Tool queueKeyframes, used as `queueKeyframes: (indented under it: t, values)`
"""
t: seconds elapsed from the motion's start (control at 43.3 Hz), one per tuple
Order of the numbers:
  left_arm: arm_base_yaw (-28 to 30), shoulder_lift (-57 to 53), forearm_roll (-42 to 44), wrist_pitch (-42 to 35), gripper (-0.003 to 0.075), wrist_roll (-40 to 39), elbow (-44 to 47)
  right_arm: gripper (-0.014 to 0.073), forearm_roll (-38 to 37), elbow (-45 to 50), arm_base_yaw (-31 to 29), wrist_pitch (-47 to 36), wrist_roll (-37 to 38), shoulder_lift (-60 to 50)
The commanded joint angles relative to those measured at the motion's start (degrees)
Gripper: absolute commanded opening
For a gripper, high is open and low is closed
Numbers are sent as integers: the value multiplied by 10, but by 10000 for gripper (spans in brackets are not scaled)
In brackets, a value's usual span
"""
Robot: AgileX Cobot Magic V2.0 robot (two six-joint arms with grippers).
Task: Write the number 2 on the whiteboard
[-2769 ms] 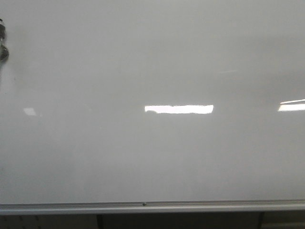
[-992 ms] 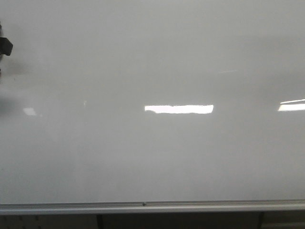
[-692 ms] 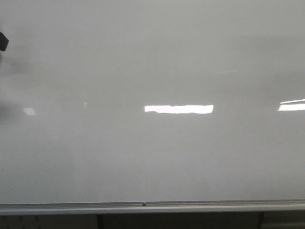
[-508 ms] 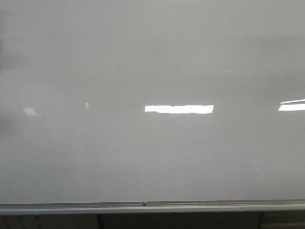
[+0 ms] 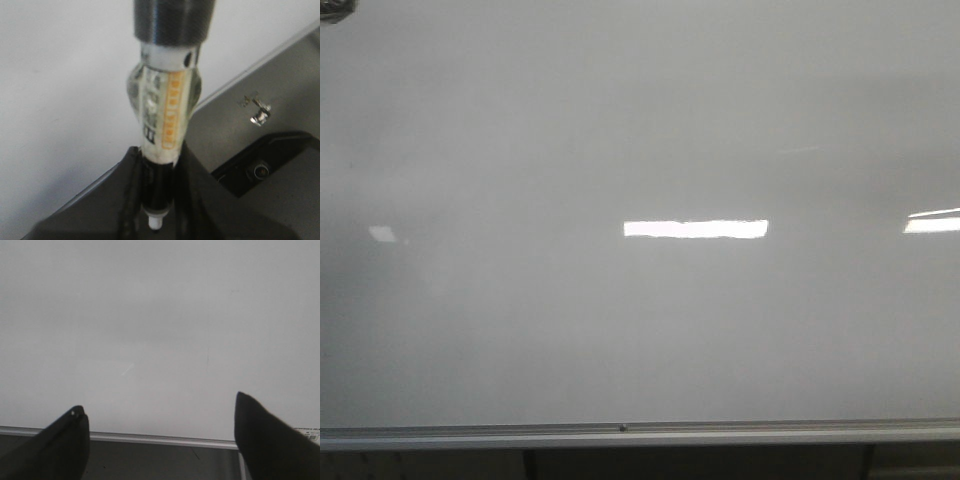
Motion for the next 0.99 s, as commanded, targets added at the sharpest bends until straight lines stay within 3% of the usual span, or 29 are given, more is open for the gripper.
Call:
queueKeyframes:
  t: [0.0,0.323,0.669,0.762,0.969]
  values:
    - [-55,-17,-7,9,9,24,-27,612,-8,-19,-4,-39,0,2]
    - [-201,-17,-7,4,9,24,-28,612,-8,-19,-4,-39,0,2]
    - [-251,-17,-7,0,9,53,-28,612,3,-36,0,-11,-6,2]
    - [-251,-17,-7,4,9,69,-28,612,30,-61,12,46,-58,17]
    - [-251,-15,-7,24,9,85,-28,612,167,-126,88,153,-290,71]
